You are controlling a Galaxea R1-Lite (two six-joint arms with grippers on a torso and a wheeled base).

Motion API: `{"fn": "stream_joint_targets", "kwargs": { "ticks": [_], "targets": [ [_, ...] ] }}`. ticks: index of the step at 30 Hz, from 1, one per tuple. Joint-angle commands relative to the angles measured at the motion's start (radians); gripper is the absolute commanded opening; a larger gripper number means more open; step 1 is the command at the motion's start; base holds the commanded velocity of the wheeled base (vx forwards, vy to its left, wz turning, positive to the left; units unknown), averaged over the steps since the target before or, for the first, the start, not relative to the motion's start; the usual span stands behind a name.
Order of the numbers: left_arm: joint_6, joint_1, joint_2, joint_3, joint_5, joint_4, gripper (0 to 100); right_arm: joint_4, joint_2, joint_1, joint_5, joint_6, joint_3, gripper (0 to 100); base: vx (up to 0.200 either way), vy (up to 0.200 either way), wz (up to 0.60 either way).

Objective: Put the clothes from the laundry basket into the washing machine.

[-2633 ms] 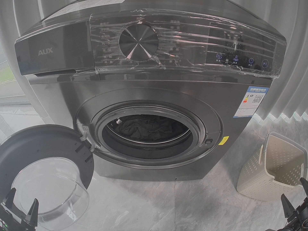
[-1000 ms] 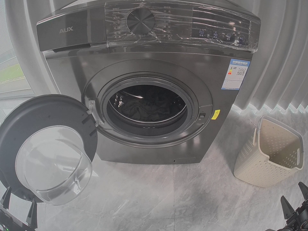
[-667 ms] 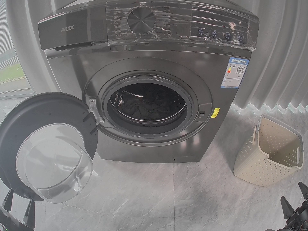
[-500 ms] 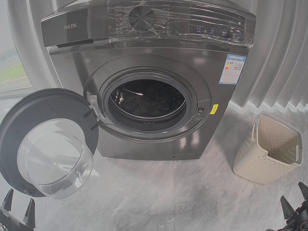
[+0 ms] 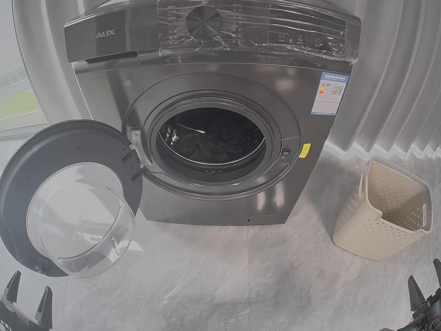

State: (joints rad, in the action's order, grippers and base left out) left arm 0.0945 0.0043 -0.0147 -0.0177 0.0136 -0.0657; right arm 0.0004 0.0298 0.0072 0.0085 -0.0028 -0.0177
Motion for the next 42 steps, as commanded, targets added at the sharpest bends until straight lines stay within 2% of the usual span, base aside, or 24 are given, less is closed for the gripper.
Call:
{"fn": "stream_joint_targets", "kwargs": {
  "ticks": [1,16,22,42],
  "targets": [
    [0.001,0.0,0.01,0.016,-0.001,0.0,100,0.0,-0.008,-0.004,0.001,0.0,0.018,100,0.0,0.0,0.0],
    [0.002,0.0,0.01,0.016,-0.003,0.0,100,0.0,-0.008,-0.004,0.001,0.001,0.018,100,0.0,0.0,0.0],
    [0.001,0.0,0.01,0.016,-0.003,0.0,100,0.0,-0.008,-0.003,0.001,0.001,0.018,100,-0.2,0.0,0.0],
    [-0.001,0.0,0.01,0.016,-0.001,0.0,100,0.0,-0.008,-0.006,0.001,0.001,0.018,100,0.0,0.0,0.0]
  ]
}}
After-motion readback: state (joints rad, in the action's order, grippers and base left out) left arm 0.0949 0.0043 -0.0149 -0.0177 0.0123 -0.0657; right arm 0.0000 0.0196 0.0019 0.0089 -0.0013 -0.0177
